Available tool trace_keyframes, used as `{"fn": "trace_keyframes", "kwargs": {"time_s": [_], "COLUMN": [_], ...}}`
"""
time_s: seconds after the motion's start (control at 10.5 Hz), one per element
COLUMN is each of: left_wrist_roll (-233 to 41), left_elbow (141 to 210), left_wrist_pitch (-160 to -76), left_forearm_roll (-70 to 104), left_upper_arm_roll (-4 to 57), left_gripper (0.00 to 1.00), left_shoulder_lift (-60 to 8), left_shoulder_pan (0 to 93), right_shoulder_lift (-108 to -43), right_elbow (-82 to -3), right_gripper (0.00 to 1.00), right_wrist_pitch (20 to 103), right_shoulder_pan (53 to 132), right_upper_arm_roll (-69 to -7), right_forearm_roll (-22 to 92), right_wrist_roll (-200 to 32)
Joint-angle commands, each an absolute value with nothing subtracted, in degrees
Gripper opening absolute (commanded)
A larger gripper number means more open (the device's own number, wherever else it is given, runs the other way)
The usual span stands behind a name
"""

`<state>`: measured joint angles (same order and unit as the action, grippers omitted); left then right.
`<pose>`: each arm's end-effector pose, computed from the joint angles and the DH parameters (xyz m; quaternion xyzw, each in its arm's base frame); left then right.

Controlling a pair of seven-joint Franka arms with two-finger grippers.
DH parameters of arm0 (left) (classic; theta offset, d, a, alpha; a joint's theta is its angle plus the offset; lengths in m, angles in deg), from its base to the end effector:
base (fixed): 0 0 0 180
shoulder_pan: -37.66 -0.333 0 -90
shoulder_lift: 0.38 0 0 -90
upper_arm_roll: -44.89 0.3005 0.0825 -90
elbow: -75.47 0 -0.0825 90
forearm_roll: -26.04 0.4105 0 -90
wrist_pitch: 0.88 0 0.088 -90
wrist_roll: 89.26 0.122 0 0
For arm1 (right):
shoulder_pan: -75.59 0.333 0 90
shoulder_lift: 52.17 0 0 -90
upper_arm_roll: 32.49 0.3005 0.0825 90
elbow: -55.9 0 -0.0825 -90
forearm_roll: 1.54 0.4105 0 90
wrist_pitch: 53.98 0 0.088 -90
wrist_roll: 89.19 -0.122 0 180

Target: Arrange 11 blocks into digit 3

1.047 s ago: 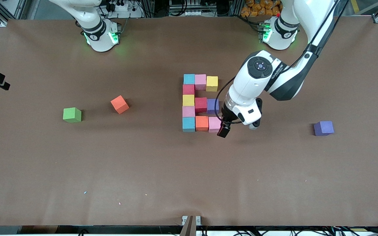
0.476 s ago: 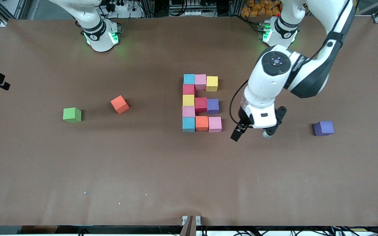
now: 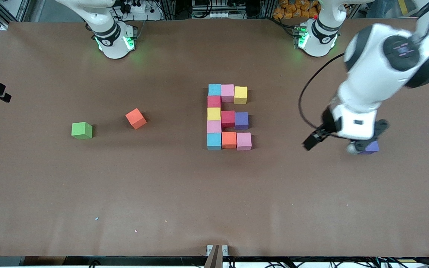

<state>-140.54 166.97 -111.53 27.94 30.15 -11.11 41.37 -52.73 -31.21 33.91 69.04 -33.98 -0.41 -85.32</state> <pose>0.6299 -0.1958 0.5025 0.9566 0.2811 0.0585 0.0499 0.5754 -0.0787 0.6102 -0.9993 0.0360 -0.0029 0.0095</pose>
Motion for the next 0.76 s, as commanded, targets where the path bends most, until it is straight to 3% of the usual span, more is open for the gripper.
{"fn": "trace_keyframes", "kwargs": {"time_s": [0.0, 0.29, 0.67], "left_wrist_roll": [-129.0, -118.9, -111.5], "left_elbow": [168.1, 167.4, 164.9], "left_wrist_pitch": [-107.4, -100.1, -94.8], "left_forearm_roll": [25.1, 23.0, 26.0], "left_upper_arm_roll": [34.7, 40.7, 41.5], "left_gripper": [1.00, 1.00, 1.00], "left_shoulder_lift": [-7.3, -3.9, -3.6], "left_shoulder_pan": [41.6, 41.6, 40.0], "right_shoulder_lift": [-52.9, -52.8, -52.8], "right_elbow": [-30.3, -30.4, -30.4], "right_gripper": [1.00, 1.00, 1.00], "right_wrist_pitch": [33.1, 33.1, 33.1], "right_shoulder_pan": [67.8, 67.8, 67.6], "right_upper_arm_roll": [-33.3, -33.3, -33.3], "right_forearm_roll": [0.4, 0.4, 0.4], "right_wrist_roll": [-84.6, -84.5, -84.5]}}
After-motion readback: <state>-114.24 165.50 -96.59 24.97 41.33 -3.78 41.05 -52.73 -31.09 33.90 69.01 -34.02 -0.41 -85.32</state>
